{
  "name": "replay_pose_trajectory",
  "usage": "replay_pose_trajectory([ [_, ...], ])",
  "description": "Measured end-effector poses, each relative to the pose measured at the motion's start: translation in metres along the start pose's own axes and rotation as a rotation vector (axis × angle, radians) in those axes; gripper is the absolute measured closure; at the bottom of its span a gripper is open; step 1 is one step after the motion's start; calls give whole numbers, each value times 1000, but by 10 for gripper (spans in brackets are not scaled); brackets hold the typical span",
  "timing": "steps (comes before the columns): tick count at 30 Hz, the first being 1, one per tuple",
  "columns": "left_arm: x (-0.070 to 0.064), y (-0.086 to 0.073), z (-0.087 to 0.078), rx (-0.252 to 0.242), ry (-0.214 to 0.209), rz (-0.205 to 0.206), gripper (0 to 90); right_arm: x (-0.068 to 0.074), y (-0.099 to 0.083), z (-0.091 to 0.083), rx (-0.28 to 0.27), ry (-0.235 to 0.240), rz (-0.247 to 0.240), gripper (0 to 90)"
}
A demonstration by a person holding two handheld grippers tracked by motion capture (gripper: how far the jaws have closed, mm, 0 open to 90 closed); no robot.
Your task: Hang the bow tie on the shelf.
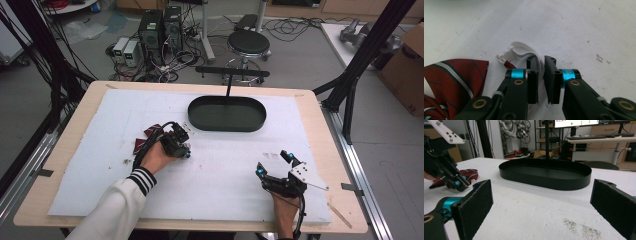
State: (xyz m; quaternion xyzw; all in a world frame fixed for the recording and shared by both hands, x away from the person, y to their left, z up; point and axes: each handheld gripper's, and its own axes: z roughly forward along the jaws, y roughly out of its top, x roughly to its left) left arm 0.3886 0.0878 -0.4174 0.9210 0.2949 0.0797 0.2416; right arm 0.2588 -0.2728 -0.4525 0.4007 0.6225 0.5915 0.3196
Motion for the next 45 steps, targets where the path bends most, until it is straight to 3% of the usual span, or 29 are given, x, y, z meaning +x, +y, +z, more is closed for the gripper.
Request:
replay_pose_trajectory([
  [9,2,-1,-10,-90,-1,-16,869,0,0,0,-1,1,0,34],
  [21,12,-5,-33,-289,-23,-64,872,0,0,0,-3,-3,-3,34],
  [25,14,-3,-43,-353,-15,-64,872,0,0,0,-2,-1,-1,34],
  [38,22,15,-84,-575,73,-74,872,0,0,0,-2,-3,0,34],
  [45,23,28,-100,-642,120,-60,872,0,0,0,-2,-3,-1,34],
])
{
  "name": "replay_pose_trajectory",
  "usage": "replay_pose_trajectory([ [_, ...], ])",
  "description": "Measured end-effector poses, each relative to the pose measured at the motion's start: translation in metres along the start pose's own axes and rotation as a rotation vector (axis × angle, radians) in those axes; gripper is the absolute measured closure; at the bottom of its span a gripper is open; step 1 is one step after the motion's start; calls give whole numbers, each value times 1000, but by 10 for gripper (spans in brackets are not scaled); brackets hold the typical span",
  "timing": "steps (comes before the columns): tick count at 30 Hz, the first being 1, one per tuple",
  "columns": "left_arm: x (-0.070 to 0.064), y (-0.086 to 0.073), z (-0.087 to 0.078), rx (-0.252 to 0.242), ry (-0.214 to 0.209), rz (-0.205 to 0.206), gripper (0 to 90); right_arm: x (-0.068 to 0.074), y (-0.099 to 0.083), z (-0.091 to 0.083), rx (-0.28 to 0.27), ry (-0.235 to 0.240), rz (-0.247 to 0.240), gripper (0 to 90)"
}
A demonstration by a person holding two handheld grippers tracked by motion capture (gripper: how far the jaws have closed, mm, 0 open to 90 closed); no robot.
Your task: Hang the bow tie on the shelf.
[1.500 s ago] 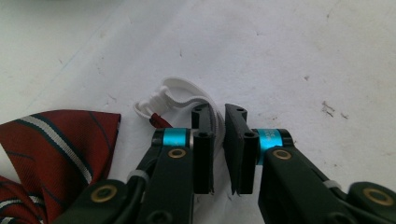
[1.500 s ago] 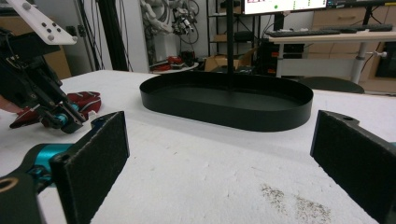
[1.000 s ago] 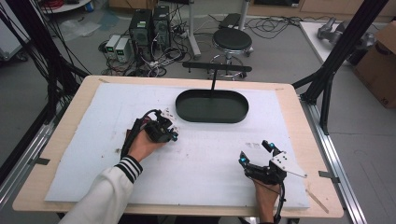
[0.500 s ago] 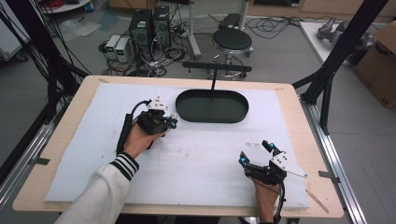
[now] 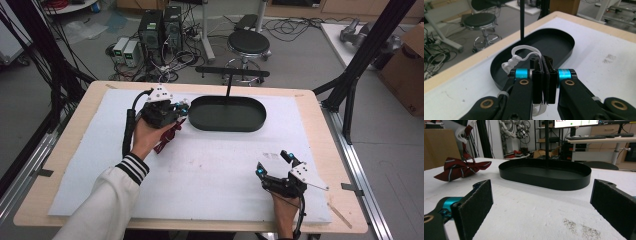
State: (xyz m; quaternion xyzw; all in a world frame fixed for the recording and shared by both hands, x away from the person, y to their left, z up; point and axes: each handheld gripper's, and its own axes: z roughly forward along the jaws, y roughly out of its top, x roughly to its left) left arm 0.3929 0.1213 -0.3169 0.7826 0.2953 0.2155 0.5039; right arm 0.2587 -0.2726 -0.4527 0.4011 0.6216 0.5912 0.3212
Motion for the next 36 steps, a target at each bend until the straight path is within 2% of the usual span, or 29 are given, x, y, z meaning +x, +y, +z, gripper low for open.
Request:
replay_pose_trajectory([
  [3,1,8,0,-33,-2,-6,873,0,0,0,0,0,-5,34],
  [8,1,25,1,-73,7,10,873,0,0,0,0,0,-2,34],
  [17,6,51,4,-119,40,26,873,0,0,0,1,2,0,34],
  [24,13,64,15,-130,43,21,873,-1,0,0,-7,0,4,34],
  [32,10,80,31,-139,43,44,873,-1,0,0,-7,1,10,34],
  [36,14,90,38,-136,45,52,873,-1,0,-1,-6,2,18,34],
])
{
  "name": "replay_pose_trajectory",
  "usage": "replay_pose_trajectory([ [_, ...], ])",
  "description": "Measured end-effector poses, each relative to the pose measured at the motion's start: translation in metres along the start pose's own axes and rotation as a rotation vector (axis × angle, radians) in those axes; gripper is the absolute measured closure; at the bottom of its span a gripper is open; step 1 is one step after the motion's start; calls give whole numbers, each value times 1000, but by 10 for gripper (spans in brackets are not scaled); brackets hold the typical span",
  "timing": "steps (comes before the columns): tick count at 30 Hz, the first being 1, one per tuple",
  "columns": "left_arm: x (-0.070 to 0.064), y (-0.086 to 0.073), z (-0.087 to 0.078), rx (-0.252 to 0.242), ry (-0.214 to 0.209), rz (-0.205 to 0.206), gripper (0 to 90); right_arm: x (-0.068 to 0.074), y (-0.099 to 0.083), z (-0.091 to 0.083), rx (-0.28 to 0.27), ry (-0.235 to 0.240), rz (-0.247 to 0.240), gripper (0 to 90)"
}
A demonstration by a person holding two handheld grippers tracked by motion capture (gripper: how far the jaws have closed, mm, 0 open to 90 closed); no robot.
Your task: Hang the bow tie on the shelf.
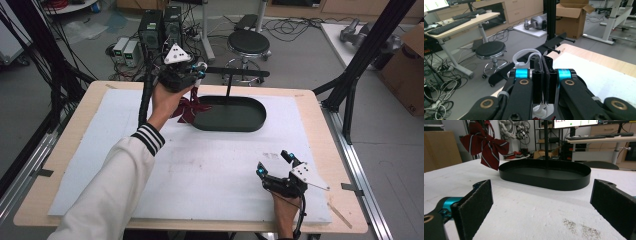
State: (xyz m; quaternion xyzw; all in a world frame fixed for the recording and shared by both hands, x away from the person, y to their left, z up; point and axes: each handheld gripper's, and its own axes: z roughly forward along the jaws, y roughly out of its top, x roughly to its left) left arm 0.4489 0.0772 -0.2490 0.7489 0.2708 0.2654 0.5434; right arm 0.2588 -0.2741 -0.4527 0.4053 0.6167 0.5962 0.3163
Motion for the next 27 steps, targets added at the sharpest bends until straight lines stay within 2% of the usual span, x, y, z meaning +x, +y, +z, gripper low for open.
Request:
replay_pose_trajectory([
  [8,-1,14,12,-28,-6,-1,873,-1,0,1,-1,5,2,34],
  [11,-1,16,17,-28,8,5,873,-1,0,1,-1,6,0,34],
  [15,2,13,25,-15,20,3,873,-1,0,1,-2,5,-2,34],
  [27,12,6,45,19,8,-14,873,-2,0,0,-3,4,2,34],
])
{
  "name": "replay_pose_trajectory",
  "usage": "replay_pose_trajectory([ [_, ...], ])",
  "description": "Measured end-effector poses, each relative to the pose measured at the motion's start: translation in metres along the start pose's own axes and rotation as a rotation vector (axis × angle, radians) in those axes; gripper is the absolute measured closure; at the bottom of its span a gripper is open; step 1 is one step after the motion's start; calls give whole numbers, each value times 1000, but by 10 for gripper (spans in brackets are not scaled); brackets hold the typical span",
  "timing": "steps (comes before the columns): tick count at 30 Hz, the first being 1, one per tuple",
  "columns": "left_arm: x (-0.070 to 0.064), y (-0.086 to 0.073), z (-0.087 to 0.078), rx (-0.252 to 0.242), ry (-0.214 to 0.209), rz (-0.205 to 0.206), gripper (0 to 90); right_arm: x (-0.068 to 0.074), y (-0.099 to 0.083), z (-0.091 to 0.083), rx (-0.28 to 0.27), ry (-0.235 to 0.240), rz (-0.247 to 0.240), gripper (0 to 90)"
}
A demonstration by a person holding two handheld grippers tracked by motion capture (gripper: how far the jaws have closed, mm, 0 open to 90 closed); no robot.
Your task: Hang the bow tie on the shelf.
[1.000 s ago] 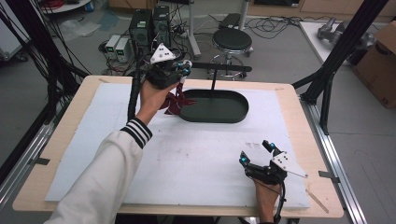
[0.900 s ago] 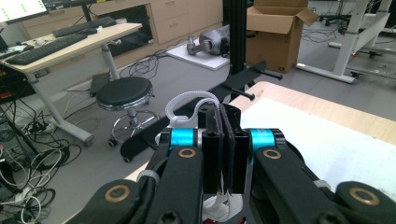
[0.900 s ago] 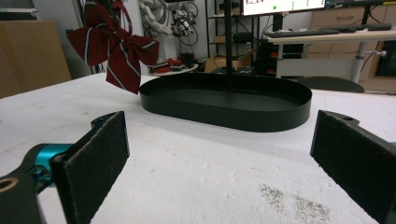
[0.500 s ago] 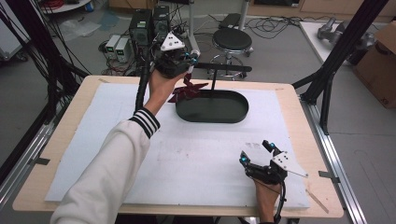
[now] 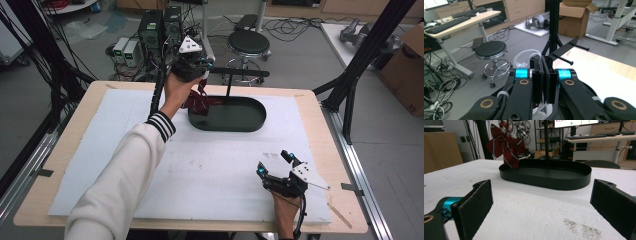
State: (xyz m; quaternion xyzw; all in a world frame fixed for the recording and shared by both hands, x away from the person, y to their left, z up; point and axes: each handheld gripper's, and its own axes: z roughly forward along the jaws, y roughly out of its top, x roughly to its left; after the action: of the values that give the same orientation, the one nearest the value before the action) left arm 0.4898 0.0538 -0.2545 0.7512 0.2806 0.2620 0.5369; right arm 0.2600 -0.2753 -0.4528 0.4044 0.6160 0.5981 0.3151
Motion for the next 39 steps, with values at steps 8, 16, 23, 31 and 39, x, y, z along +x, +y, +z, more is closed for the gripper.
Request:
replay_pose_trajectory([
  [8,5,-1,7,4,-7,-6,873,0,0,0,0,-1,-2,34],
  [16,17,-7,10,24,20,-15,872,0,0,0,-2,1,-7,34],
  [23,24,-15,11,42,39,-25,873,0,0,0,1,2,-2,34],
  [31,27,-23,12,72,63,-26,872,1,0,0,1,-1,-2,34],
  [39,30,-30,9,92,70,-34,871,1,0,0,4,0,1,34],
])
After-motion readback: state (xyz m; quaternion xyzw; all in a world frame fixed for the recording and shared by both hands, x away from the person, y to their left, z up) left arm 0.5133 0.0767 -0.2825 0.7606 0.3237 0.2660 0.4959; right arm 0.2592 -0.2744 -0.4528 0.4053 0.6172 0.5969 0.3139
